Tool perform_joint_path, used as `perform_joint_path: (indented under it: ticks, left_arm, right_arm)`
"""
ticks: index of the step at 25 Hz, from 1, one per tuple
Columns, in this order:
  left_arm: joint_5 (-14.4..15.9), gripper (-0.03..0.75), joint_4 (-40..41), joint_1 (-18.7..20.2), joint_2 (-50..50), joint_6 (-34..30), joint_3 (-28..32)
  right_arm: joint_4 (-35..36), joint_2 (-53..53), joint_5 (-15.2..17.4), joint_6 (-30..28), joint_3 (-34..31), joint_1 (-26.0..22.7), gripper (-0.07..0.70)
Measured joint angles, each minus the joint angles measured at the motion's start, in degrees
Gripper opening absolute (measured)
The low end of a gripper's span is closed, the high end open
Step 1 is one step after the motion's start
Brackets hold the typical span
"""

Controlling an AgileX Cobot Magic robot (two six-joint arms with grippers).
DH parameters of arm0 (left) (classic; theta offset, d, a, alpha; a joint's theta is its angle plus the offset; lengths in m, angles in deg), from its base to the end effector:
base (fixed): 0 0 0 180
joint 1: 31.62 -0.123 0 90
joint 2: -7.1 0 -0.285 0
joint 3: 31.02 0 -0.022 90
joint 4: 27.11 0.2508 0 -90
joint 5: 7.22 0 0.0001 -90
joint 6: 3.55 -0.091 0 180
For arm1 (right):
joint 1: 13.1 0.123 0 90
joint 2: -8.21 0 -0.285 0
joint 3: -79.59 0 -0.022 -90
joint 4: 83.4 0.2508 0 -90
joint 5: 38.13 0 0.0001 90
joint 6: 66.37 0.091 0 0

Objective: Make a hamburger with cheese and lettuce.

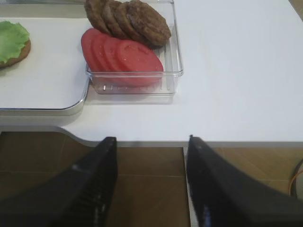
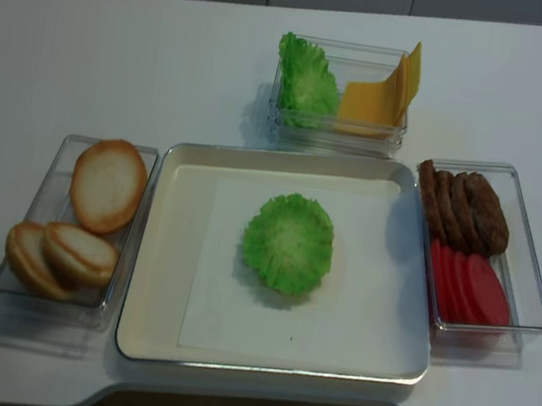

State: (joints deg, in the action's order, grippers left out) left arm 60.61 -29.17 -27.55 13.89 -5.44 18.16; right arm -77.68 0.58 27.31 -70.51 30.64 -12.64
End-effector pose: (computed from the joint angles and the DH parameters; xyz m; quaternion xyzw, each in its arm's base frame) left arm -0.0121 -0.0022 0.2646 0.0477 0.8807 -0.0268 0.4705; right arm -0.0085 0.0082 0.2693 -0.0389 0.8728 0.0342 0.4854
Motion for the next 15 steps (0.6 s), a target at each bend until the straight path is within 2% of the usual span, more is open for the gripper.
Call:
perform_joint_path:
  ticks: [15]
  left_arm:
    - [0.0, 0.342, 0.0, 0.0, 0.0, 0.0, 0.0]
  right_arm:
    - [-1.3, 0.1, 0.3, -1.5, -1.0, 0.0, 0.365]
